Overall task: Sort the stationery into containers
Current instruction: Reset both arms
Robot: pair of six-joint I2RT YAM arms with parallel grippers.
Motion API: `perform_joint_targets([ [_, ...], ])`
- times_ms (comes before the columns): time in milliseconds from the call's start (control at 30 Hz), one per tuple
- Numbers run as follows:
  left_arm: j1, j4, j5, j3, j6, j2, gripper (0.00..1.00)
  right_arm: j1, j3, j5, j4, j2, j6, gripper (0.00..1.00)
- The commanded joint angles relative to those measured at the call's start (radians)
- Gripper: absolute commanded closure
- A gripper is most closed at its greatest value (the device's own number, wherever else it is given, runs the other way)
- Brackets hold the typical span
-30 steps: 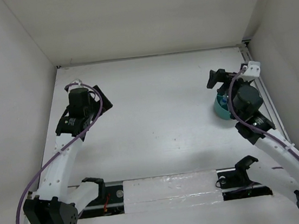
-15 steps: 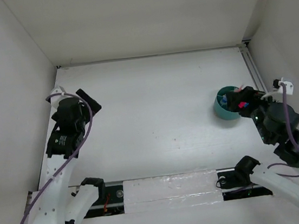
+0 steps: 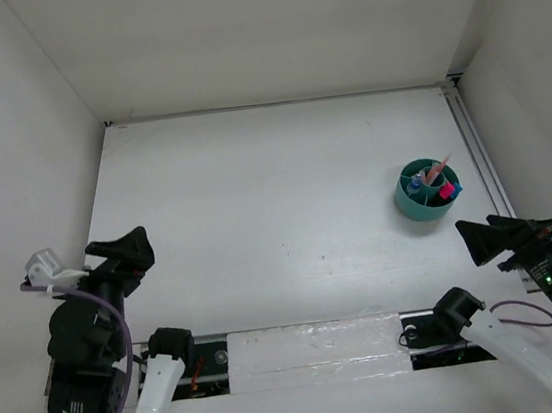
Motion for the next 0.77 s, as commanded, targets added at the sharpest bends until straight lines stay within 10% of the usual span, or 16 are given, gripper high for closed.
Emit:
perform_joint_targets([
  [0,-0.002,-0.067,0.002,0.011,-0.008,-0.082,0.00,-0.012,0.010,-0.053,-0.131,-0.035,-0.023,0.00],
  [733,-0.002,-0.115,-0.002,-0.038,-0.011,-0.150,0.00,-0.012,0.000,-0.031,-0.133,-0.173,-0.042,0.00],
])
